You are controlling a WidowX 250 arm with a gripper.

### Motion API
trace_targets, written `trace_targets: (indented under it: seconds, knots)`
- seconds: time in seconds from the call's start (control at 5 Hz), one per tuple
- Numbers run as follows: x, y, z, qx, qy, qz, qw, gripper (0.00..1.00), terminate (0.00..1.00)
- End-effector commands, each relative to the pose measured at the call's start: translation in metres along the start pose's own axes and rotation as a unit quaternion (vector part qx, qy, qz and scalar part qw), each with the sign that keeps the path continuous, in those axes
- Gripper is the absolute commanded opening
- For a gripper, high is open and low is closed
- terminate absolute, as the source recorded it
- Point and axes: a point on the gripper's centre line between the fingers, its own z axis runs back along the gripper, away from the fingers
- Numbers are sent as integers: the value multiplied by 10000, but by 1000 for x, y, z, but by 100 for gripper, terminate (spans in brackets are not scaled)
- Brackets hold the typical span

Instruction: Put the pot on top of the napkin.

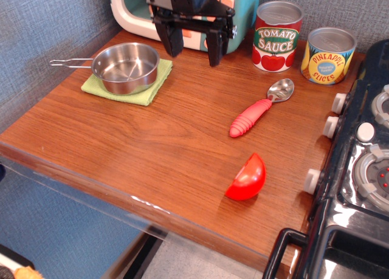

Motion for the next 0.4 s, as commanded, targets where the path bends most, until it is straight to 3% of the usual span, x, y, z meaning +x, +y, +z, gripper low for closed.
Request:
trace_targets:
  seconds: [0.0,0.2]
  knots:
    - [-8,-2,14,-9,-27,112,9999,100,0]
    - [-8,-2,14,-9,-27,112,9999,100,100]
